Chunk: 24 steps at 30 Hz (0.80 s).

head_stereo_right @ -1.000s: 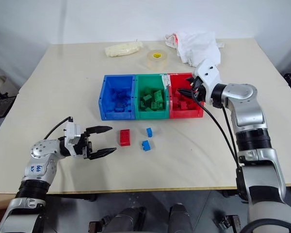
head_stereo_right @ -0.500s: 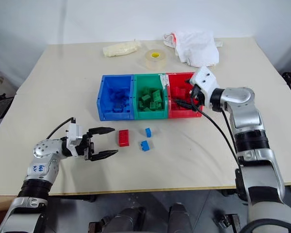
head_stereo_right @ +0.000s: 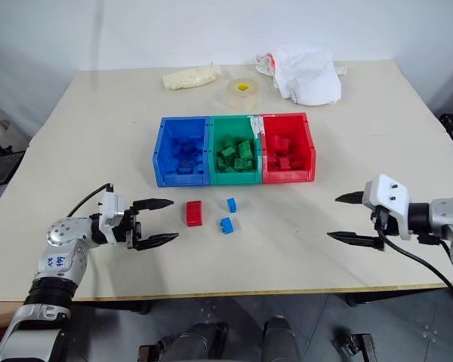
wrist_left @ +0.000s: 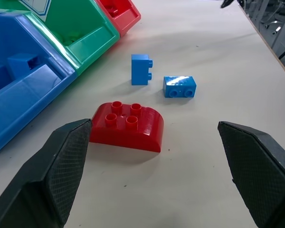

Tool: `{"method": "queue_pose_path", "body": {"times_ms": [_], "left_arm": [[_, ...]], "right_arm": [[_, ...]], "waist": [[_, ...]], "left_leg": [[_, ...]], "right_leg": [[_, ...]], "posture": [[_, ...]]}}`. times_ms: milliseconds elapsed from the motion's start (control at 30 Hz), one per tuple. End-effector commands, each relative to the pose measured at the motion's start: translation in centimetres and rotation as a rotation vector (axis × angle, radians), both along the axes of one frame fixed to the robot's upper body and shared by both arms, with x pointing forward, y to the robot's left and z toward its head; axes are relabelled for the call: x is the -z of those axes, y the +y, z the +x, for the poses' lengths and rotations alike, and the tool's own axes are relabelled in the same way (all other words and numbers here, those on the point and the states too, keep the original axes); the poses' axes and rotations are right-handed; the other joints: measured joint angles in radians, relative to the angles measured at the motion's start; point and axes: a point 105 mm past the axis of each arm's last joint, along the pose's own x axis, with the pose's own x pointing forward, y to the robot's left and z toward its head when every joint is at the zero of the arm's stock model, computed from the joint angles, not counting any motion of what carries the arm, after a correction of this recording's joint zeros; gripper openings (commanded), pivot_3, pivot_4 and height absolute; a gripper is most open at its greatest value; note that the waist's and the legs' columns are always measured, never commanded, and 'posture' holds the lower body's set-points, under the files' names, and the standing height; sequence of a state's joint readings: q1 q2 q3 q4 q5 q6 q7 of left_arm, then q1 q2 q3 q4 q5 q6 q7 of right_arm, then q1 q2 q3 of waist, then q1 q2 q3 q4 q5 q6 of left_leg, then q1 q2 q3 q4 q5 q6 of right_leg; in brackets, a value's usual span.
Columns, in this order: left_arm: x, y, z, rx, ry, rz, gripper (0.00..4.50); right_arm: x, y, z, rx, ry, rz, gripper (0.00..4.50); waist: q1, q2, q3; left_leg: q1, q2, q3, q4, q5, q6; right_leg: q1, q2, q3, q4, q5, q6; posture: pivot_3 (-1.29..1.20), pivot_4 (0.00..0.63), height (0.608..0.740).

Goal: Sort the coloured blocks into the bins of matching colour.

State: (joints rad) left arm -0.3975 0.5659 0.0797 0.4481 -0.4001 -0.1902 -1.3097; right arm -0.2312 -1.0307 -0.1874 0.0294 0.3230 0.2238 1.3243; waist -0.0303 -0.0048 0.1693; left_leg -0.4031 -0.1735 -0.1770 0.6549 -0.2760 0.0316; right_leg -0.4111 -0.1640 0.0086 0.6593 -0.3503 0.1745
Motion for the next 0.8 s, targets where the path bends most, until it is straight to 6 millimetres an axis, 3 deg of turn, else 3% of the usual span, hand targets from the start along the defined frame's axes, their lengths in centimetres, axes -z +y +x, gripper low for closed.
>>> {"method": "queue_pose_path", "body": {"times_ms": [33, 167, 300, 467, 800], "left_arm": [[-0.5, 1.0, -0.2, -0.022, -0.03, 0.003, 4.5], [-0.6, 1.0, -0.6, -0.019, -0.036, 0.004, 4.5], [-0.6, 0.9, -1.5, -0.015, -0.041, -0.001, 4.5], [-0.6, 1.1, -2.3, -0.035, -0.037, -0.003, 4.5], [-0.6, 0.9, -3.2, -0.076, -0.038, -0.018, 4.5]], "right_arm": [[-1.5, 1.0, -0.4, -0.036, -0.047, -0.007, 4.48], [-0.7, 4.4, -0.8, -0.108, -0.009, 0.01, 4.48], [0.7, 10.5, -0.4, -0.224, 0.002, 0.059, 4.48], [2.0, 15.7, 0.3, -0.345, 0.017, 0.099, 4.48], [3.5, 21.7, 2.8, -0.514, -0.005, 0.085, 4.48]], "waist": [[0.002, 0.0, 0.0], [0.004, 0.0, 0.0], [-0.002, 0.0, 0.0], [0.005, -0.001, 0.0], [0.0, -0.001, 0.0]], "left_leg": [[0.0, 0.0, 0.0, 0.0, 0.0, 0.0], [0.0, 0.0, 0.0, 0.0, 0.0, 0.0], [0.0, 0.002, 0.0, 0.001, -0.001, -0.001], [0.0, 0.003, 0.0, 0.001, -0.002, -0.001], [0.0, 0.002, -0.002, 0.002, -0.002, -0.001]], "right_leg": [[0.0, 0.0, 0.0, 0.0, 0.0, 0.0], [0.0, 0.0, 0.0, 0.0, 0.0, 0.0], [0.0, -0.001, 0.0, -0.001, 0.0, 0.0], [0.0, -0.001, 0.0, -0.001, 0.001, -0.001], [0.0, 0.003, -0.001, 0.0, 0.001, -0.001]], "posture": [[0.0, 0.15, 0.74], [0.0, 0.15, 0.74], [0.0, 0.15, 0.74], [0.0, 0.15, 0.74], [0.0, 0.15, 0.74]]}}
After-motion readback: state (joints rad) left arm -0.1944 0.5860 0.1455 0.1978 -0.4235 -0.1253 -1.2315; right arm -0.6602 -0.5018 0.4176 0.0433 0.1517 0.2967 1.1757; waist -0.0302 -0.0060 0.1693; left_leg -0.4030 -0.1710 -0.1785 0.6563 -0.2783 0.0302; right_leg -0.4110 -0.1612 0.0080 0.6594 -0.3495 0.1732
